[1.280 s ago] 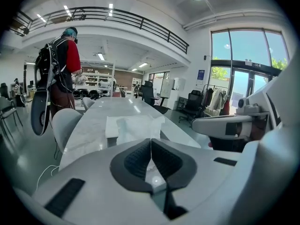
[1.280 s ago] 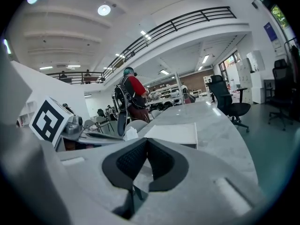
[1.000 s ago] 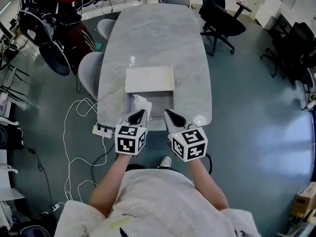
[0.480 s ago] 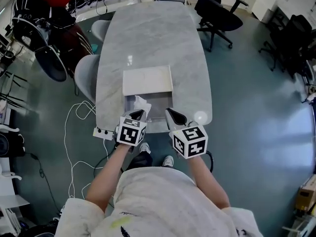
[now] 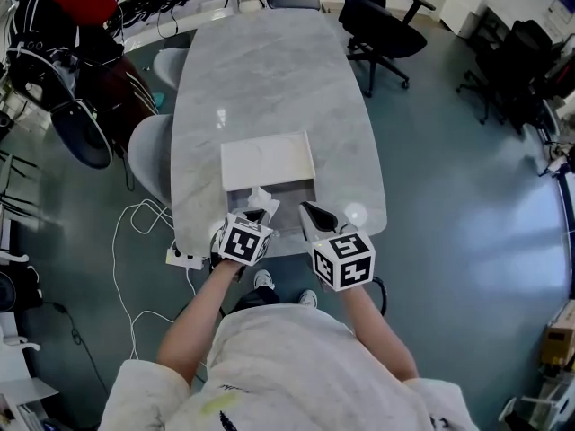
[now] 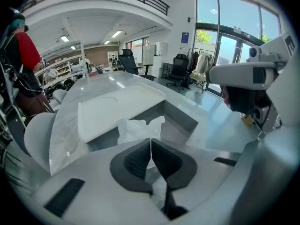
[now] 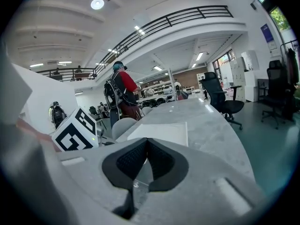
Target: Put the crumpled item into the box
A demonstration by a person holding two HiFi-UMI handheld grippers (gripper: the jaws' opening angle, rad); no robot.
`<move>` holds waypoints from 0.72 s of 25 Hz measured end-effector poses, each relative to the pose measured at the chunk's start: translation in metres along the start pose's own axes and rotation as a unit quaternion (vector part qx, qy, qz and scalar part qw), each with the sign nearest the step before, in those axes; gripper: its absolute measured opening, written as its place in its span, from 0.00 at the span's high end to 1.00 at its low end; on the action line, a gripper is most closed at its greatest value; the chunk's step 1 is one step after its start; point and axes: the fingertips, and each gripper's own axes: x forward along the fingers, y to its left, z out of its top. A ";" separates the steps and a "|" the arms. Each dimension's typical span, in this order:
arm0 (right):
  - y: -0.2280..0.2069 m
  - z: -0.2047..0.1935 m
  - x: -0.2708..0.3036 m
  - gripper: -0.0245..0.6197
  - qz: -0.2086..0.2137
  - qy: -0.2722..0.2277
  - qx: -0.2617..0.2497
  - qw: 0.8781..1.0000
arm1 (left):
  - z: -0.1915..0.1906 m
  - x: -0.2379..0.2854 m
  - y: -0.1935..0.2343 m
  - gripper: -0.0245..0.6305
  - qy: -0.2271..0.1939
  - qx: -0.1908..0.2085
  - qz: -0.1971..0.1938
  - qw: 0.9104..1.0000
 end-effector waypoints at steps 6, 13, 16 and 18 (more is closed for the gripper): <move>-0.002 0.001 0.010 0.95 -0.016 0.004 0.004 1.000 | 0.002 0.018 0.003 0.94 0.024 0.045 -0.027 0.998; -0.011 0.001 0.011 0.95 -0.038 0.002 0.013 0.999 | 0.005 0.032 -0.003 0.94 0.033 0.069 -0.060 0.995; -0.012 0.002 0.012 0.95 -0.043 0.000 0.015 0.999 | 0.001 0.035 -0.002 0.94 0.044 0.071 -0.061 0.995; -0.013 0.002 0.012 0.95 -0.046 -0.001 0.018 0.999 | -0.005 0.038 -0.003 0.94 0.055 0.072 -0.065 0.994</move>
